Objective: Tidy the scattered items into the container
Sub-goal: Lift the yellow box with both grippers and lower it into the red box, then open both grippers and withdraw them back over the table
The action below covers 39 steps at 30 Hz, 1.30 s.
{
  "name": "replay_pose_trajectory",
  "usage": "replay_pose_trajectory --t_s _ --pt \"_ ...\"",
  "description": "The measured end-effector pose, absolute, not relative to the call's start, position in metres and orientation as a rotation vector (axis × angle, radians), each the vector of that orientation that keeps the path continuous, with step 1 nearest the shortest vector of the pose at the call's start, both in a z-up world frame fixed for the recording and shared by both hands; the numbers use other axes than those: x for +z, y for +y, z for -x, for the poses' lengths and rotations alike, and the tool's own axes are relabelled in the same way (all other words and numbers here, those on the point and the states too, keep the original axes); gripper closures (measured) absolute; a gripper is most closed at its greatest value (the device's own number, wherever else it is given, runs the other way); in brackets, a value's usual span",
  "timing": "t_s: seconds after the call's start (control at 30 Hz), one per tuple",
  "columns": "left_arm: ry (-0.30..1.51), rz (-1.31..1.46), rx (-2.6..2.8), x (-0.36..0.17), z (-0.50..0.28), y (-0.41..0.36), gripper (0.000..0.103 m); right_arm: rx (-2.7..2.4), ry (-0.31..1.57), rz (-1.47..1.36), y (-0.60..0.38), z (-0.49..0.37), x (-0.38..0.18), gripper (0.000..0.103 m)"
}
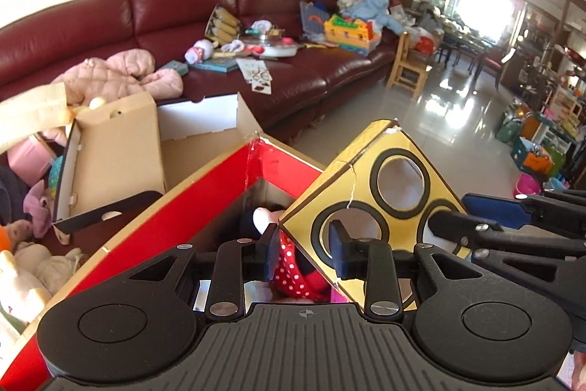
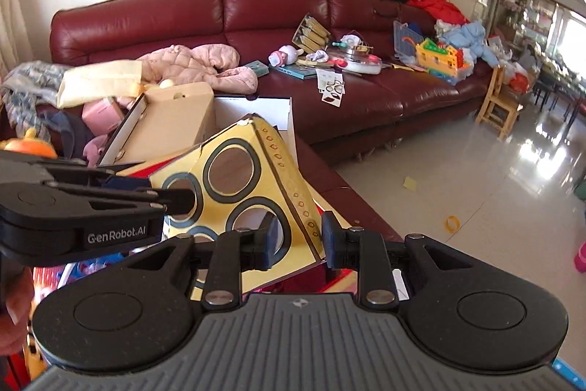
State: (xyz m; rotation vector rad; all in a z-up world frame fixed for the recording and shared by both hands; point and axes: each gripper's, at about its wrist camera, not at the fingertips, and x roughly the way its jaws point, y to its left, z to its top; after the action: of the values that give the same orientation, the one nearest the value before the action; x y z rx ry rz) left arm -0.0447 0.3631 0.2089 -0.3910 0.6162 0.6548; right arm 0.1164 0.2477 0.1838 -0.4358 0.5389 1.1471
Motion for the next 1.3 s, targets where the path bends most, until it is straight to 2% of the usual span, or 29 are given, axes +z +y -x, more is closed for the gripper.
replay_pose_trajectory --t_s 0.03,0.07,0.1,0.2,0.23,0.7,1.3 --pt "0.632 0.389 0.673 0.203 0.04 0.366 0.053 1.14 0.564 0.429 0.251 -0.122 0.18 0.028" --pt "0.651 0.386 0.689 0.199 0.036 0.369 0.041 1.11 0.576 0.421 0.25 -0.126 0.176 0.021" --pt "0.671 0.387 0.7 0.193 0.033 0.37 0.032 1.084 0.569 0.409 0.249 -0.129 0.174 0.019" --pt "0.662 0.387 0.676 0.185 0.039 0.366 0.017 1.103 0.597 0.375 0.236 -0.137 0.172 0.018" --pt "0.661 0.381 0.679 0.184 0.041 0.365 0.016 1.1 0.598 0.375 0.233 -0.137 0.171 0.017" --pt "0.633 0.383 0.676 0.185 0.061 0.343 0.013 1.071 0.628 0.409 0.195 -0.132 0.161 0.01" --pt "0.604 0.262 0.536 0.208 0.055 0.253 0.01 1.006 0.66 0.367 0.107 -0.139 0.159 0.007"
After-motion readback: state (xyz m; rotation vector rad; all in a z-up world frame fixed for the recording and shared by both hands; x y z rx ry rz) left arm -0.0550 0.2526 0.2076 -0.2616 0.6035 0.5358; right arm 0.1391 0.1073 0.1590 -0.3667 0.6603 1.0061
